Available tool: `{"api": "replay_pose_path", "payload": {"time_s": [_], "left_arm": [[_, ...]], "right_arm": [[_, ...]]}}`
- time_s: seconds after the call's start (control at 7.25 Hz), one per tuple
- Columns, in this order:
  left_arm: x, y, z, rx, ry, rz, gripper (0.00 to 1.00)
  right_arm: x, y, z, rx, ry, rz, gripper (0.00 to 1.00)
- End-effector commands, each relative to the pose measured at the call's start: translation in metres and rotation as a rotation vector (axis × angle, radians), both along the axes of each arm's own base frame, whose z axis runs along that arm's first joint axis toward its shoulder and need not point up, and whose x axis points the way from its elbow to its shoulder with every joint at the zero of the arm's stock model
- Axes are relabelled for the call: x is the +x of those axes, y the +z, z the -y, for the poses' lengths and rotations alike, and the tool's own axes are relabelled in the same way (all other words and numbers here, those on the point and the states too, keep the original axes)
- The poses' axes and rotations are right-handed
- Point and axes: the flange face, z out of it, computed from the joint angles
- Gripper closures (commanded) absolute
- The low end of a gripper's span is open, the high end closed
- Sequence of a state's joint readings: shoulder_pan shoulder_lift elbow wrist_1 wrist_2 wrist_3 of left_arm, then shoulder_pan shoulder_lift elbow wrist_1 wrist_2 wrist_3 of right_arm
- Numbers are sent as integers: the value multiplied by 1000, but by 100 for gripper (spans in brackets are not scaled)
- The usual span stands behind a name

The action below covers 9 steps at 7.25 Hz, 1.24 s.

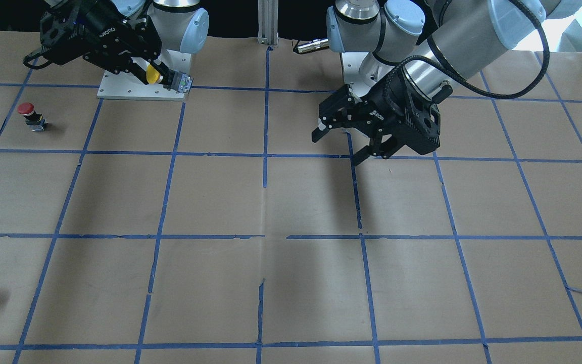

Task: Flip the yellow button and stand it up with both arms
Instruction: 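Carry the yellow button with the right gripper while the left arm withdraws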

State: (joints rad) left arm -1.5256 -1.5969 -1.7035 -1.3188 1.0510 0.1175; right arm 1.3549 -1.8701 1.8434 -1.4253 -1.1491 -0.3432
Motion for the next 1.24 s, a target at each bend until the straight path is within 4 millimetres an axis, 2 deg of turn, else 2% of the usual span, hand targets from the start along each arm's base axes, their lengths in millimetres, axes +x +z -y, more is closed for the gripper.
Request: {"api": "replay_pose_path", "payload": {"time_s": [0.0,0.14,0.28,0.41,0.55,0.69,0.83,0.97,1.1], "left_arm": [[8,24,19,33,-18,351,0],[21,36,16,73,-18,490,0],[24,41,15,71,-19,554,0],[28,37,18,77,-23,596,0],[15,38,19,66,-44,588,0],[2,39,17,55,-63,599,0],[-6,43,17,44,-69,588,0],[-5,48,17,37,-66,597,0],[-3,52,18,30,-61,592,0]], "right_arm": [[-13,-22,9,-202,256,-146,71],[-22,-47,5,-215,470,-210,71],[-44,-65,3,-232,617,-266,72],[-79,-85,1,-253,715,-252,72],[-122,-96,-2,-301,833,-247,72],[-160,-92,-3,-374,961,-291,72],[-188,-100,-1,-423,1105,-319,72],[-220,-122,8,-462,1242,-323,72],[-254,-136,14,-504,1384,-350,72]]}}
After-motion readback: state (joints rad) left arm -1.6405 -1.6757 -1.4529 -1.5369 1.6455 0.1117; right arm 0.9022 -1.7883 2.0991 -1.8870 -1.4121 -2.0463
